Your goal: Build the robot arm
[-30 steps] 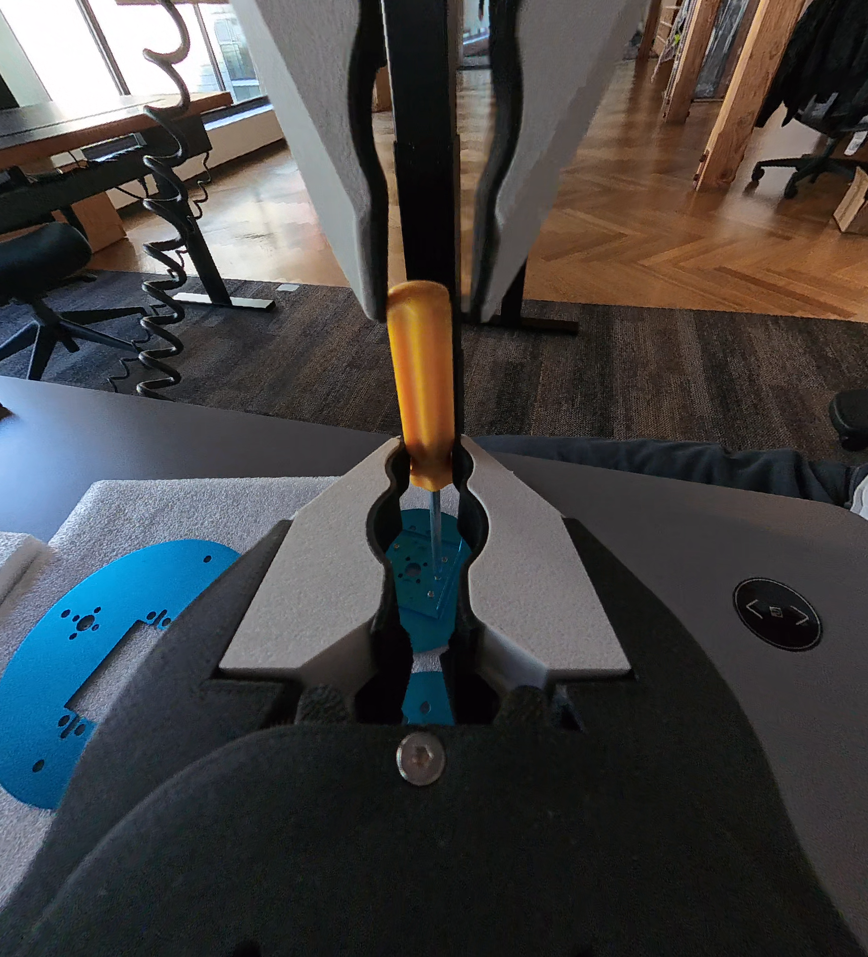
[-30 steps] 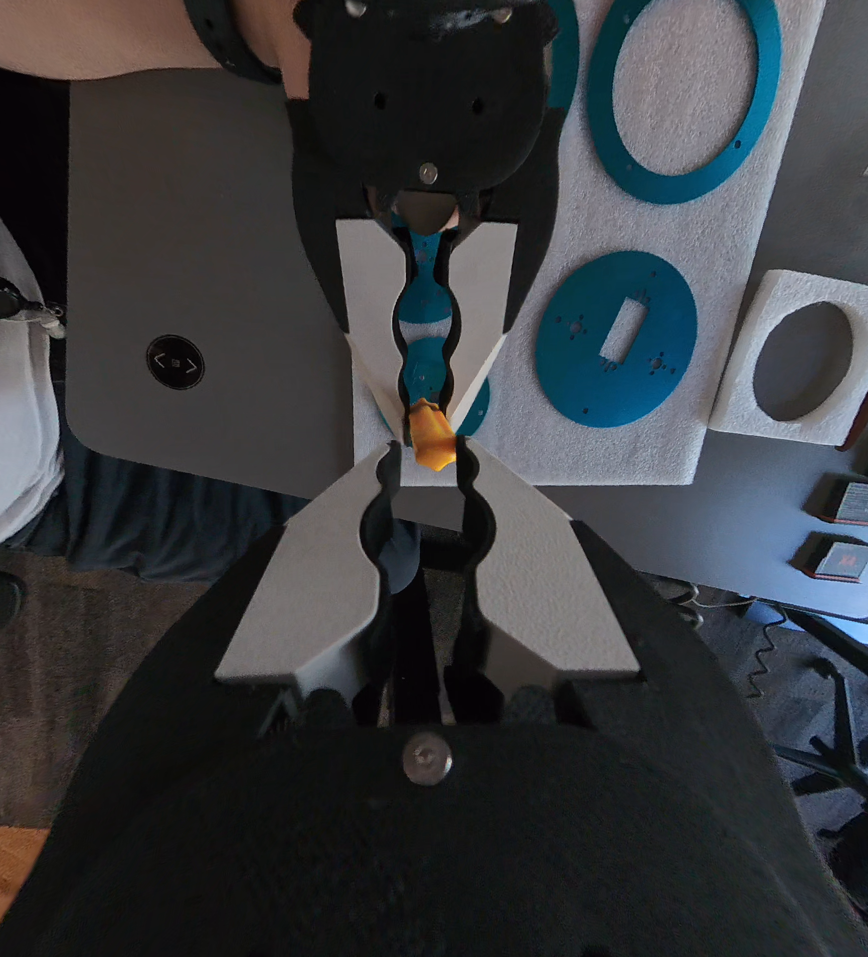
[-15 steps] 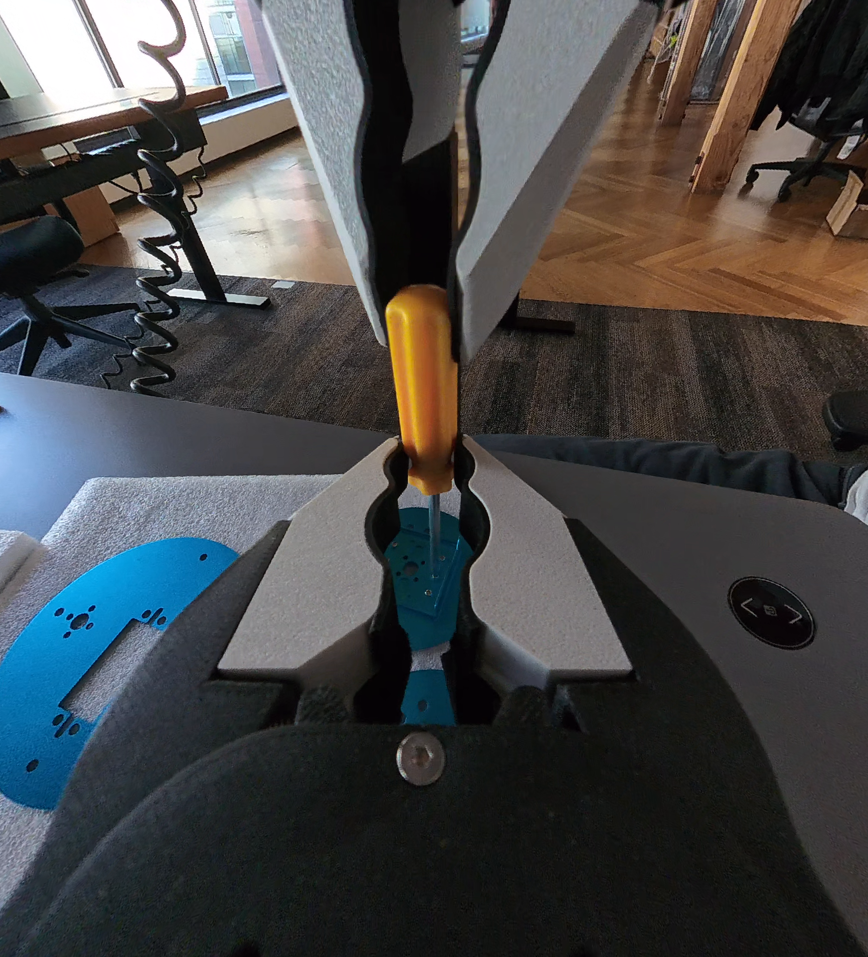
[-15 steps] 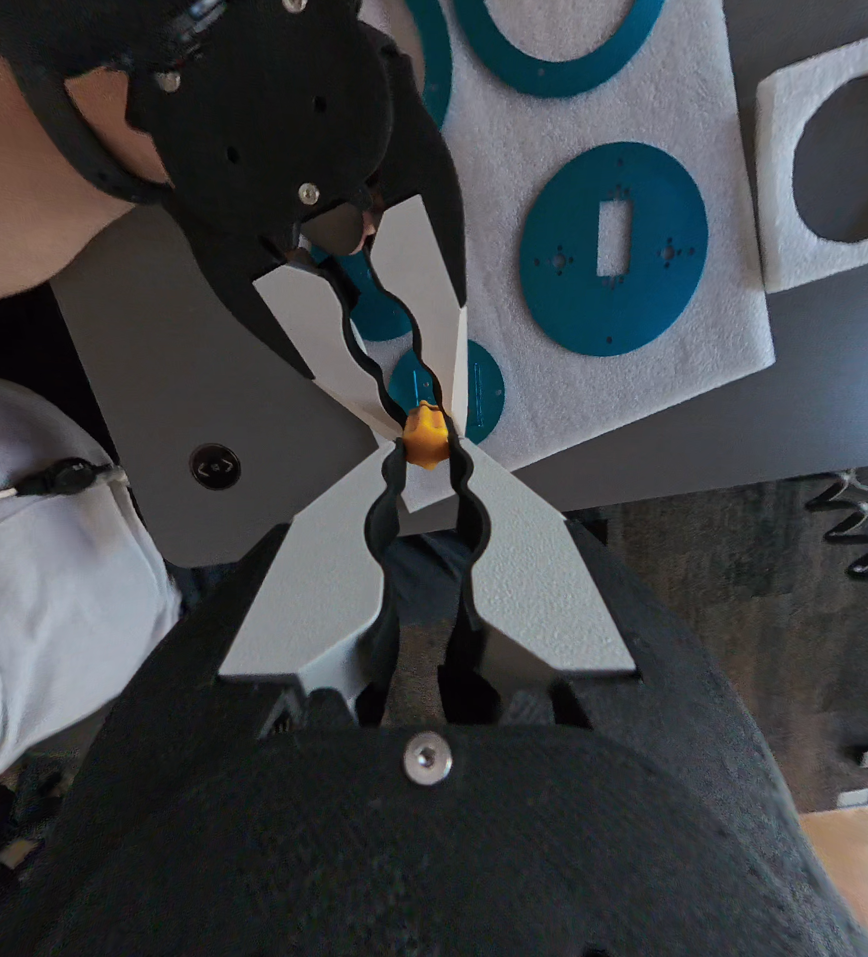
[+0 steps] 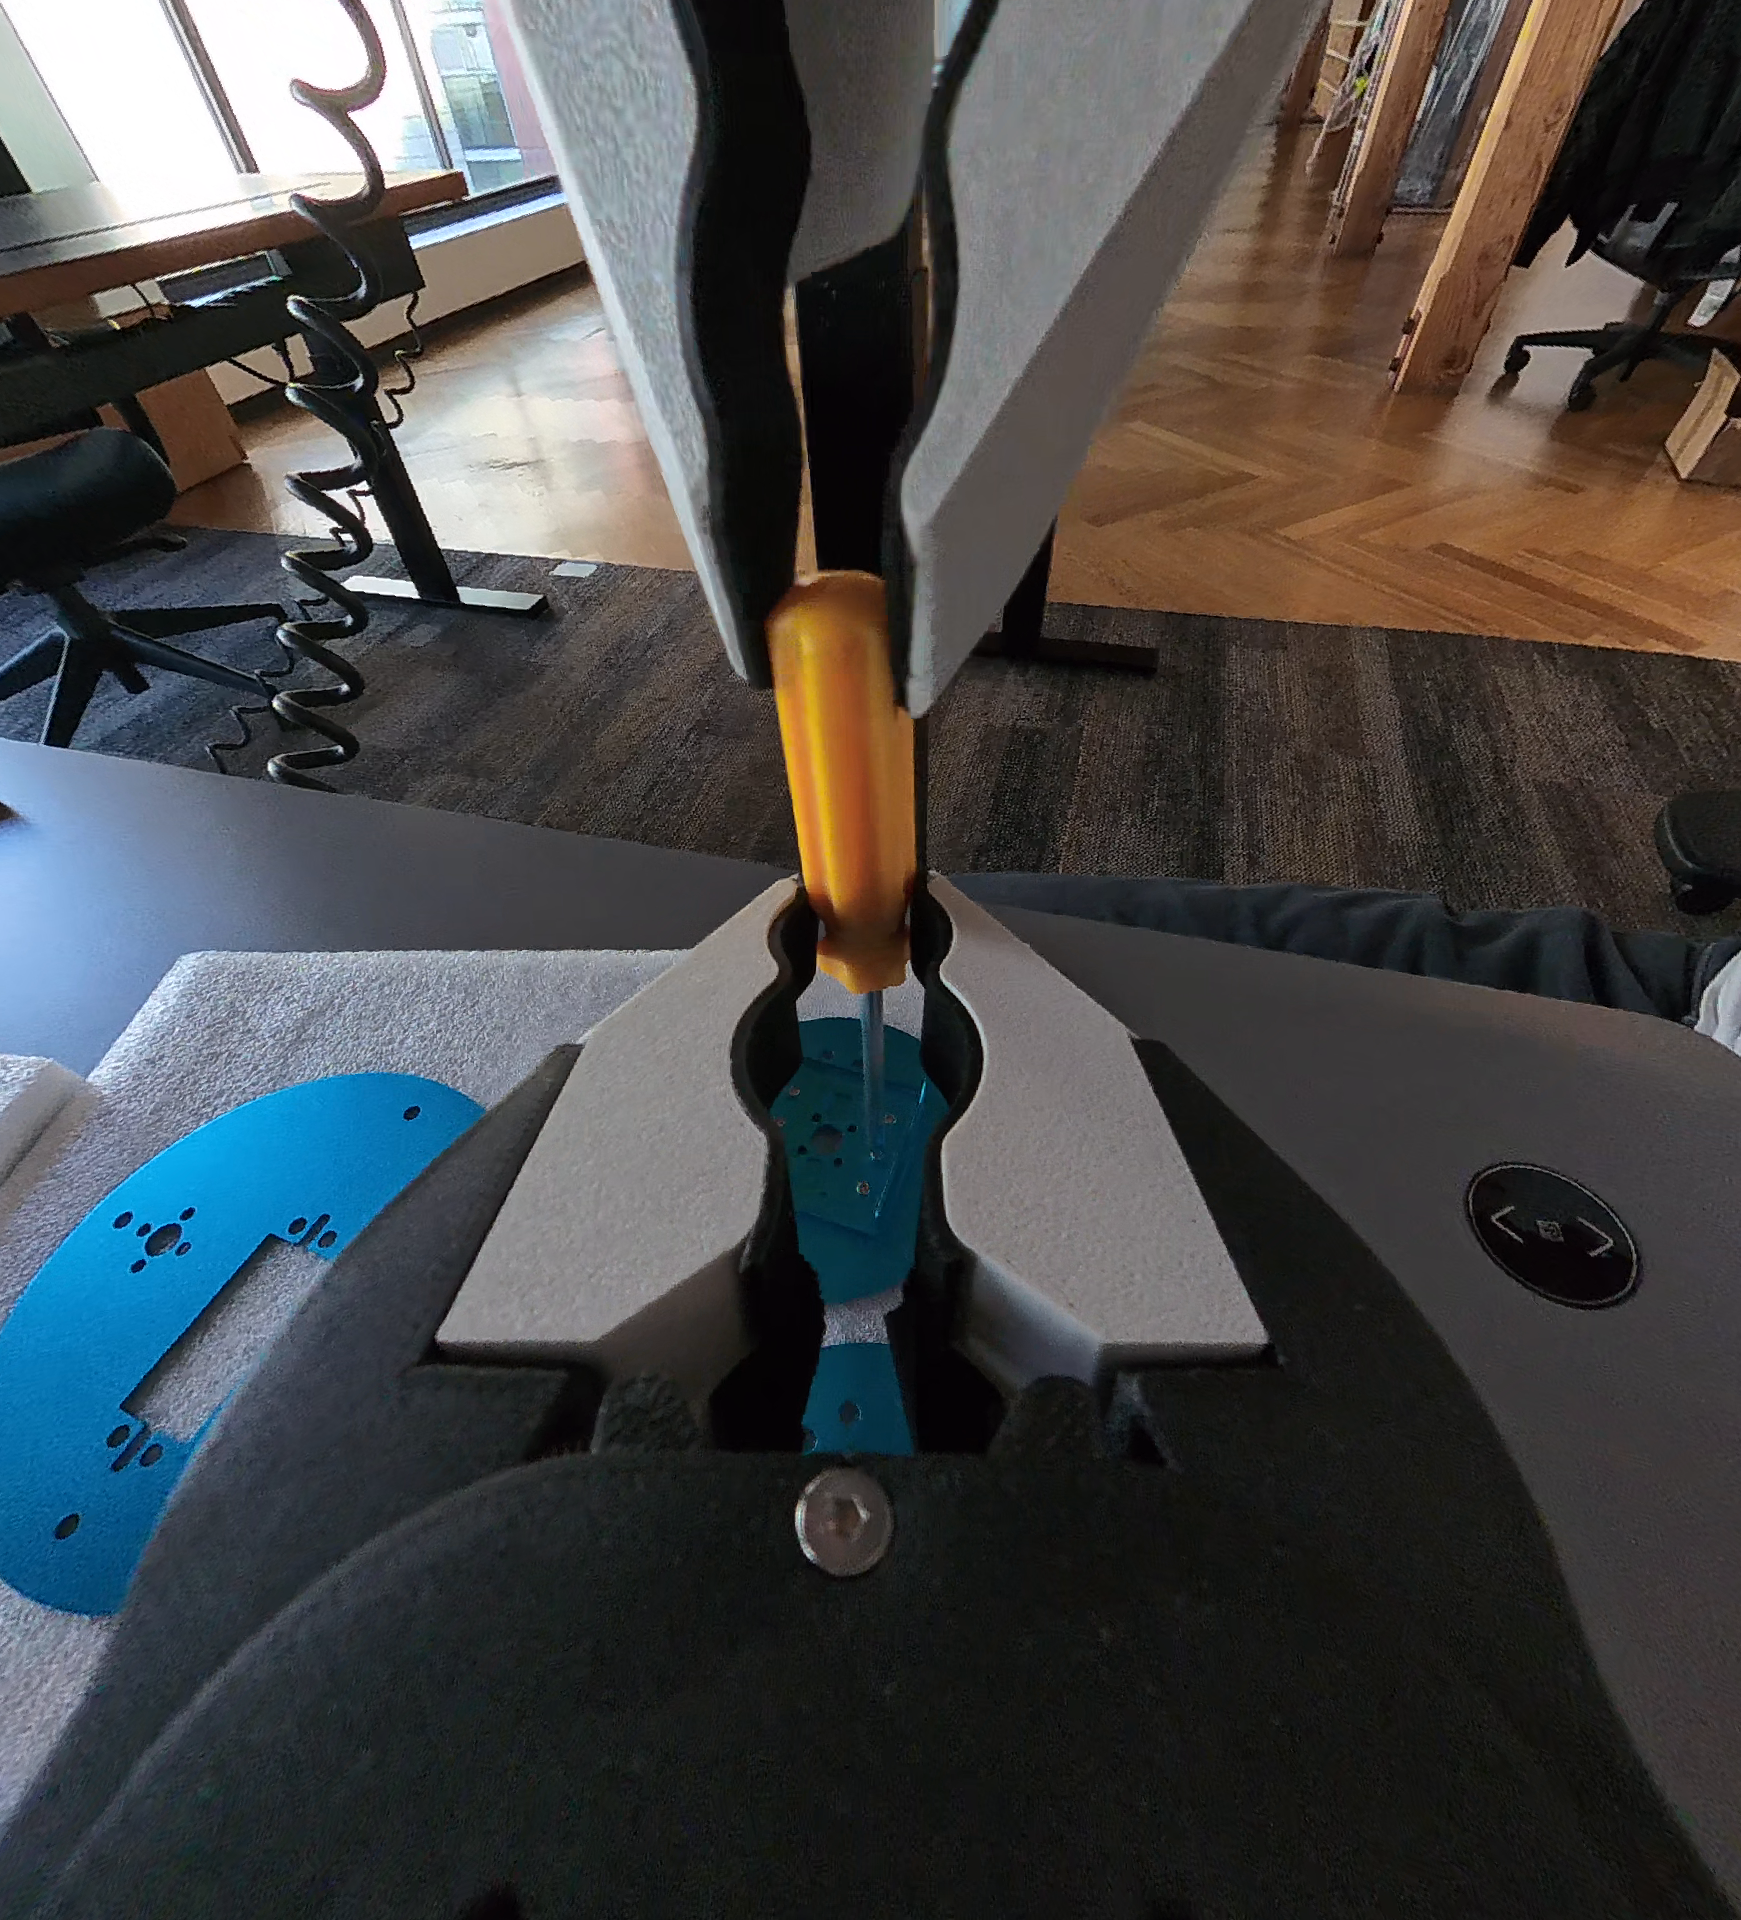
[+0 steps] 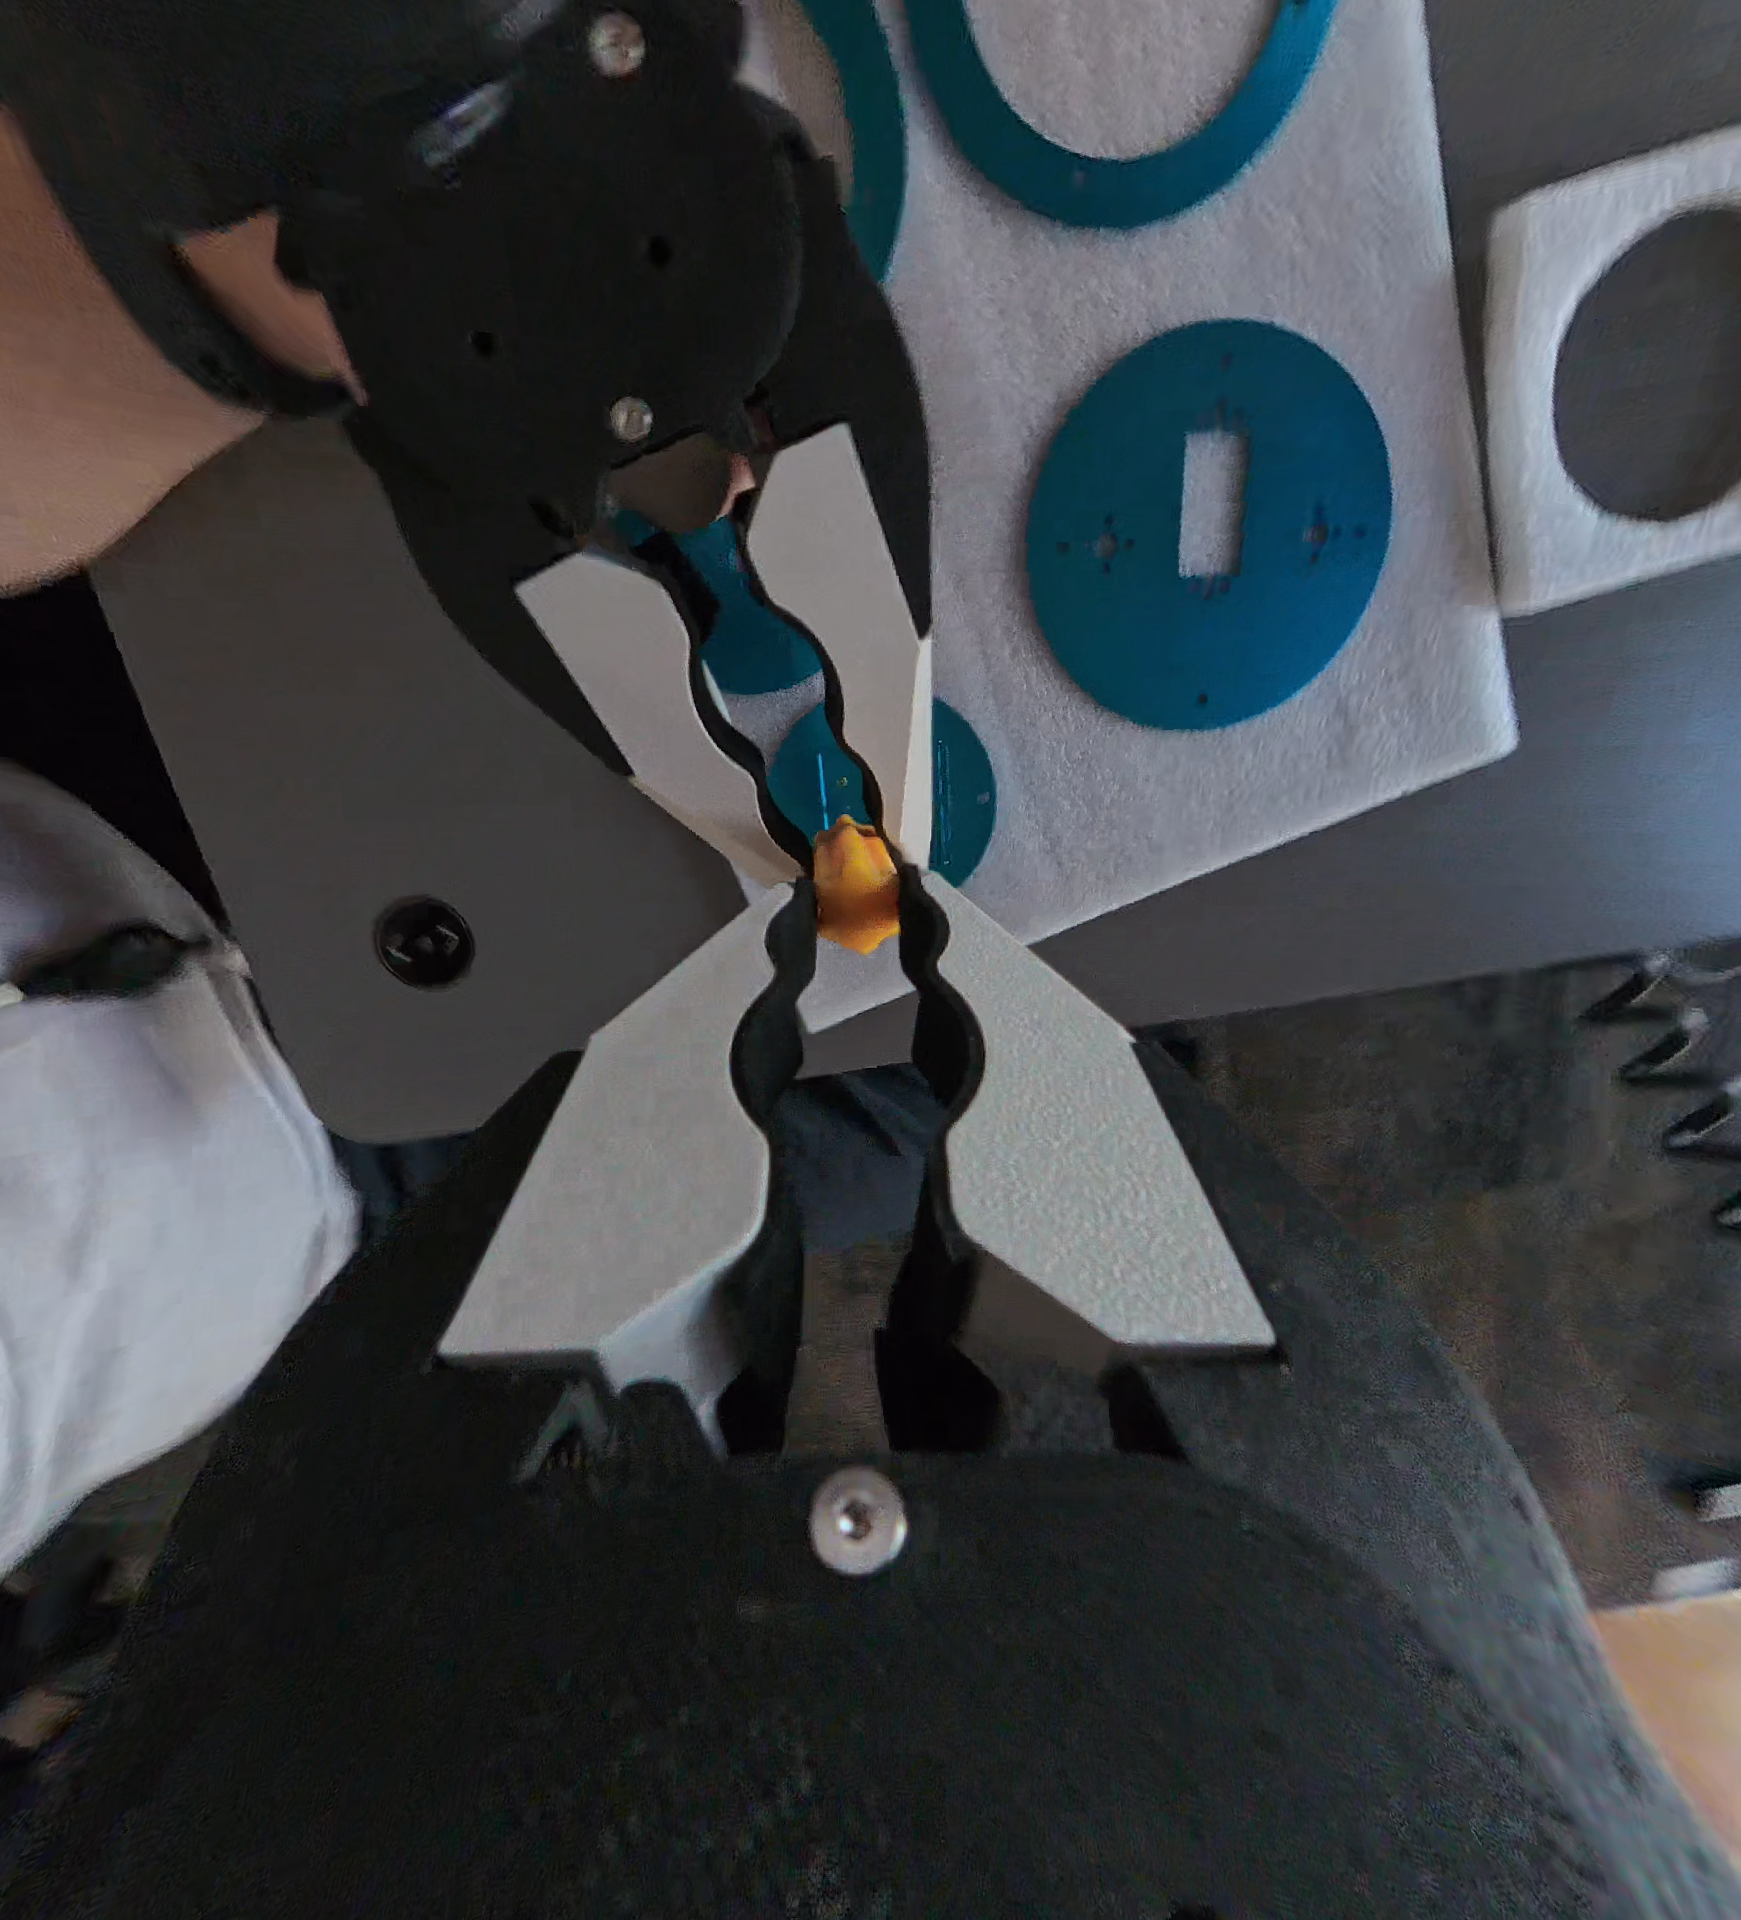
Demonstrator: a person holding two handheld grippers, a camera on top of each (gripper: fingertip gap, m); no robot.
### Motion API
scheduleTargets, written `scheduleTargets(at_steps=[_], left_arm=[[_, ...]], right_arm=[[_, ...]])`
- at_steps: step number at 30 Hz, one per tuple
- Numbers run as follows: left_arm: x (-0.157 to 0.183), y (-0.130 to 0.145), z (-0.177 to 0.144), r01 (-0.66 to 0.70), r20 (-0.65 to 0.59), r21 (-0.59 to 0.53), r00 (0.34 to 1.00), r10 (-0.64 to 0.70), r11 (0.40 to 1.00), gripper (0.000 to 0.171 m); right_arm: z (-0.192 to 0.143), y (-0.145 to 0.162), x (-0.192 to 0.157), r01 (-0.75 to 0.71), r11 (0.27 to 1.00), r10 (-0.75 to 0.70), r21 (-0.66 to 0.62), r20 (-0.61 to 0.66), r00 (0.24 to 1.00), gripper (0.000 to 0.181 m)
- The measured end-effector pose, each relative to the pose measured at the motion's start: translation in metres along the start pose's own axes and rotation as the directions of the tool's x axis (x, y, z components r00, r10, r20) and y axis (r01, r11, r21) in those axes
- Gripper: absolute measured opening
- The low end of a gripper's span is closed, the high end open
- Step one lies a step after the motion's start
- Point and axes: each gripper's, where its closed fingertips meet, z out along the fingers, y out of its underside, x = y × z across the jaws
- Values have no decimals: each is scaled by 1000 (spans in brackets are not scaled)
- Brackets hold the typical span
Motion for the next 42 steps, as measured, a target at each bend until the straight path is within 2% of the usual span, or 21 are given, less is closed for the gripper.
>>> scheduleTargets(at_steps=[1, 2, 4, 5, 7, 9, 11, 17, 20, 27, 29, 32, 35, 36, 37, 39, 42], left_arm=[[0, 0, 0, 0, -2, -2, 1000, 0, 1000, 16], [0, 0, 0, -1, 0, -4, 1000, 1, 1000, 16], [0, 0, 0, -2, 0, -6, 1000, 2, 1000, 16], [1, 0, 1, -6, -4, -6, 1000, 6, 1000, 16], [1, 0, 1, -11, -4, -6, 1000, 11, 1000, 16], [1, 0, 0, -5, -7, -2, 1000, 5, 1000, 16], [0, 0, 0, 0, -9, 0, 1000, 0, 1000, 16], [3, 0, 1, -12, -14, -1, 1000, 12, 1000, 16], [2, 0, 1, -10, -13, -2, 1000, 10, 1000, 16], [1, 0, 0, -9, -10, -6, 1000, 9, 1000, 16], [1, 1, -1, -6, -11, -5, 1000, 6, 1000, 16], [3, 0, 0, -17, -14, -6, 1000, 17, 1000, 16], [4, 0, 2, -24, -15, -10, 1000, 24, 1000, 16], [3, 0, 2, -19, -15, -9, 1000, 18, 1000, 16], [3, 0, 2, -15, -18, -6, 1000, 15, 1000, 16], [3, 0, 2, -18, -18, -3, 1000, 18, 1000, 16], [3, 0, 1, -15, -22, 0, 1000, 15, 1000, 16]], right_arm=[[0, 1, 0, -116, 993, 116, 3, 5, 993, 17], [0, 0, 0, -171, 985, 171, 22, 3, 985, 16], [0, 0, 1, -189, 981, 188, 51, 9, 982, 17], [0, 0, 0, -148, 988, 147, 49, 15, 989, 17], [-2, 1, -1, 44, 999, -44, 25, -2, 999, 17], [-6, -1, -2, 240, 970, -239, 34, -17, 971, 18], [-10, -6, -4, 348, 936, -348, 55, -18, 937, 15], [-8, 0, -7, 407, 913, -407, -33, 28, 913, 16], [-10, -1, -10, 418, 908, -416, -36, 49, 908, 22], [-5, 1, -2, 526, 847, -529, -74, -25, 848, 18], [-5, 1, -2, 464, 884, -466, -60, -29, 884, 18], [-4, 7, -4, 229, 972, -228, -57, 28, 973, 16], [-5, 13, -5, 6, 998, -3, -70, 39, 999, 16], [-4, 11, -4, -17, 998, 19, -58, 32, 999, 16], [-4, 10, -4, 24, 999, -23, -45, 28, 999, 16], [-5, 9, -3, 229, 973, -229, -41, 2, 973, 17], [-6, 4, -1, 490, 872, -490, -17, -55, 870, 22]])
